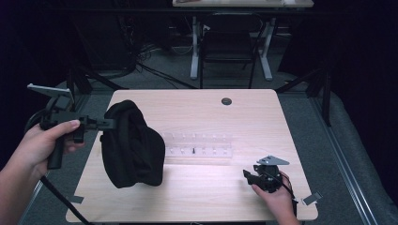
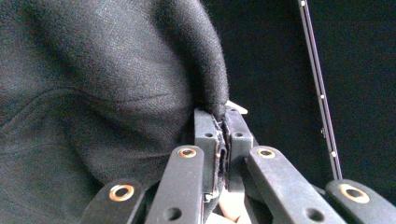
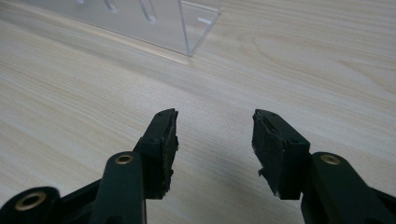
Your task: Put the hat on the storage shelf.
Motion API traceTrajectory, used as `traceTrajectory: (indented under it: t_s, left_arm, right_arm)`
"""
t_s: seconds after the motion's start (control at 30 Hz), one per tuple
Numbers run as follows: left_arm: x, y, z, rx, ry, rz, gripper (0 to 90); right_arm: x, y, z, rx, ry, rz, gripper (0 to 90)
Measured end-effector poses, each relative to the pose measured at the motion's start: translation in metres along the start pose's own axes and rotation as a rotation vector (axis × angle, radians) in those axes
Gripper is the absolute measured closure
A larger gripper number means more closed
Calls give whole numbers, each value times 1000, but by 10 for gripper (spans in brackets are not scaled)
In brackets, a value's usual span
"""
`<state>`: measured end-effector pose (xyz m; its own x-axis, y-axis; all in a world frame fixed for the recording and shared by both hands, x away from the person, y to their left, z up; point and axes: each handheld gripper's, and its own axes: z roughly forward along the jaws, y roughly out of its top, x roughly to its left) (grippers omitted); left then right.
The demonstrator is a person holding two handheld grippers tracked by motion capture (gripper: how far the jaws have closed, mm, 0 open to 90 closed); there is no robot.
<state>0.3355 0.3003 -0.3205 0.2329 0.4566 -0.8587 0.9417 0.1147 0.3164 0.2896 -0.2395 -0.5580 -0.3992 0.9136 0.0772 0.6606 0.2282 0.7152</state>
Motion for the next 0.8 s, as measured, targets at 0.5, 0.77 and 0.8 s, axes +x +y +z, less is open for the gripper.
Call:
traceTrajectory:
  t_s: [0.5,0.77,0.8]
  left_arm:
    - [-12,16,13,-3,12,12,873]
    - [-23,24,21,-7,11,29,873]
    - [-26,26,23,-6,6,34,873]
  right_arm:
    - [1,2,3,-5,8,-2,497]
    - [1,3,4,-10,11,5,497]
    - [1,3,3,-7,12,3,497]
